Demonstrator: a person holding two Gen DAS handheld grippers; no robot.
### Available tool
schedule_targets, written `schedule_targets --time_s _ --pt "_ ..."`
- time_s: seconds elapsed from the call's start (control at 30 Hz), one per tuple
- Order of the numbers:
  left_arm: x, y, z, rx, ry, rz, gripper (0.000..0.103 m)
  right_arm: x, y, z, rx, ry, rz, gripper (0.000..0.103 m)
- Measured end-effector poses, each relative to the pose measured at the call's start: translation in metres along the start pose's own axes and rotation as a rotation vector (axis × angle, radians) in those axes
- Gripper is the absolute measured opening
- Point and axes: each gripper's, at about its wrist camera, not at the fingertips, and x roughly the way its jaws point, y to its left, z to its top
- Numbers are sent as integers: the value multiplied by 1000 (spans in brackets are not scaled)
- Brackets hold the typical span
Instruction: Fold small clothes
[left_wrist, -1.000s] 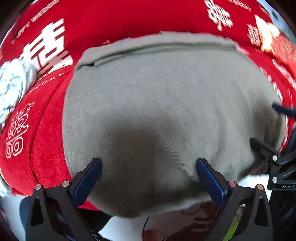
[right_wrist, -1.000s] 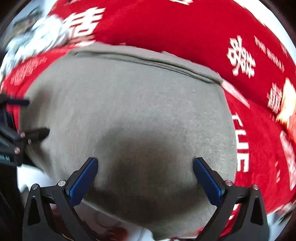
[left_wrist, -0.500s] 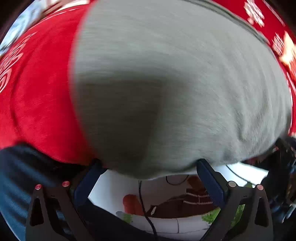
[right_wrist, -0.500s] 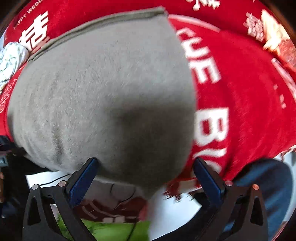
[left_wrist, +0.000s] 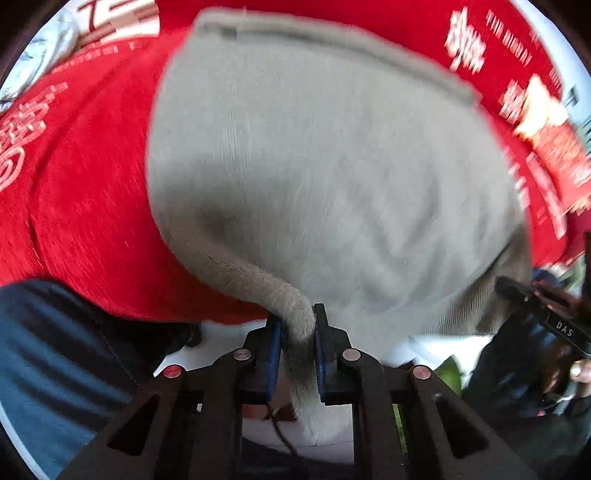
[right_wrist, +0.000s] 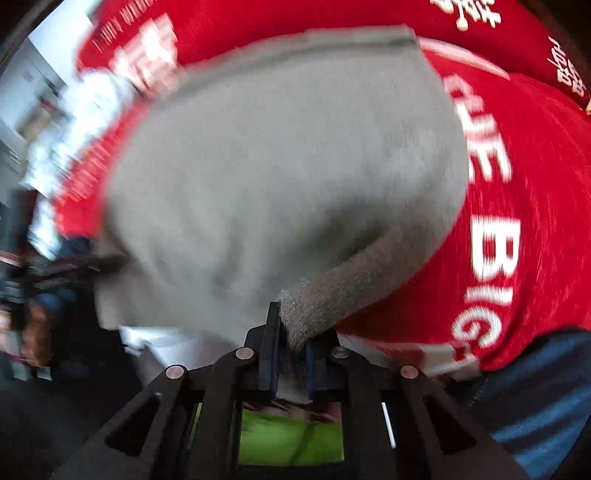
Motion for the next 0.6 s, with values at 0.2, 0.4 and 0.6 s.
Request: schedule_targets --time_s 0.2,0.4,0.6 --pt "-49 4 51 -51 -226 -28 17 -49 -9 49 29 -235 101 11" --pt "-25 35 125 -108 -246 6 17 -29 -19 108 106 -305 18 11" --pt "-5 57 130 -199 -160 -95 21 5 -30 131 180 -231 -4 20"
